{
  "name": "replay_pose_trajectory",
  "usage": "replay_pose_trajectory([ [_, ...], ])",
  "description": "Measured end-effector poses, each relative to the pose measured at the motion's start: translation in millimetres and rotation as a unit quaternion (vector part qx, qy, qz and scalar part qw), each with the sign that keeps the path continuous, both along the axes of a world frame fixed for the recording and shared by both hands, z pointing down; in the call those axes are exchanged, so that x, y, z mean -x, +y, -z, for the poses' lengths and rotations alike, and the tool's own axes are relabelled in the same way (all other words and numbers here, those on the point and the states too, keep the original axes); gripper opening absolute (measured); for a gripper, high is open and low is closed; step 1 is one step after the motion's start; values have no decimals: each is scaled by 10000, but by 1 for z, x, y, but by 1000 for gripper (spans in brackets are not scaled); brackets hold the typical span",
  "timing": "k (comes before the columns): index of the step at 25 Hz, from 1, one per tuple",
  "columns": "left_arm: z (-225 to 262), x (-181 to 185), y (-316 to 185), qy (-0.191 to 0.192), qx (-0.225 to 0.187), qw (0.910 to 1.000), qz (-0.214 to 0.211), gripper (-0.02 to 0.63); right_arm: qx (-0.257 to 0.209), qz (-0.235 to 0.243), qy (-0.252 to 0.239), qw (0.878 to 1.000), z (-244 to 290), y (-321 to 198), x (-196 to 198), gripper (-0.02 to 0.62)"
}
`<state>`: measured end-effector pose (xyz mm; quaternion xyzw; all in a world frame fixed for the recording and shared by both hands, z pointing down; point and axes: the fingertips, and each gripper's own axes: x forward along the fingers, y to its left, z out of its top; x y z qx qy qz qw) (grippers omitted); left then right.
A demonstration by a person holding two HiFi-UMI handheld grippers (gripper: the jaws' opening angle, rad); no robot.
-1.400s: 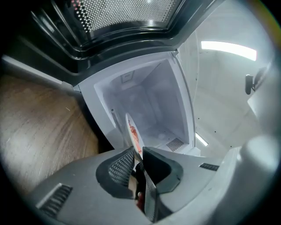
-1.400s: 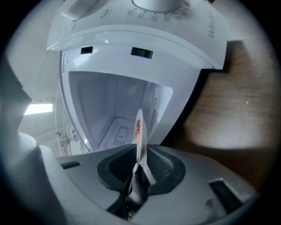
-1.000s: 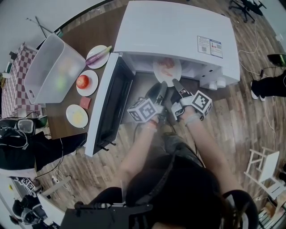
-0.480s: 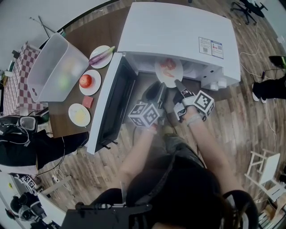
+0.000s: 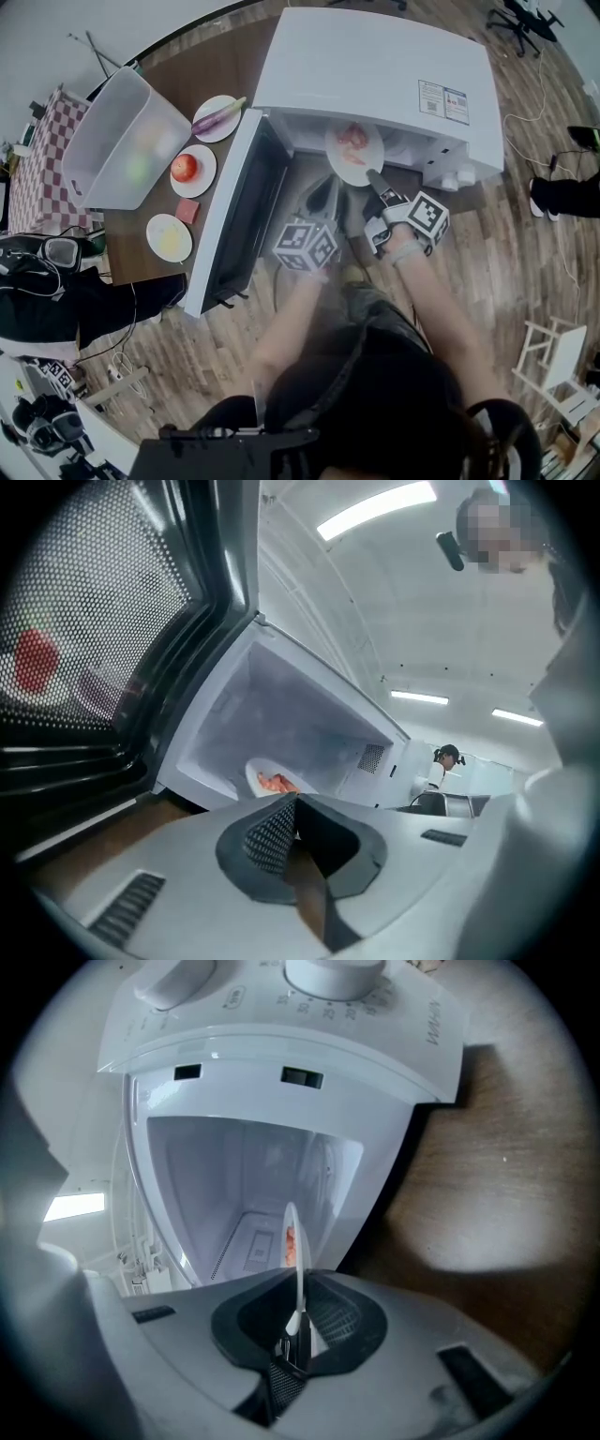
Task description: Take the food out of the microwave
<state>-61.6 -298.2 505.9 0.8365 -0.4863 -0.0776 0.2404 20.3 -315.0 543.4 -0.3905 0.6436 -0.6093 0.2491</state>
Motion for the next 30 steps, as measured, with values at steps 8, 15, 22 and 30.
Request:
replay_pose_trajectory([
  [8, 3, -7, 13, -367, -193, 9991, -70, 2, 92, 47, -88, 9999, 0, 11, -1, 25],
  [15, 5, -5, 22, -472, -281, 9985, 8, 2, 127, 136, -142, 9997, 2, 20, 1, 25],
  [22, 8, -2, 32, -499, -309, 9982, 133, 2, 179, 217, -188, 9994, 4, 29, 0, 25],
  [30, 12, -6, 44, -561, -319, 9979, 58, 2, 151, 242, -208, 9994, 8, 41, -3, 25],
])
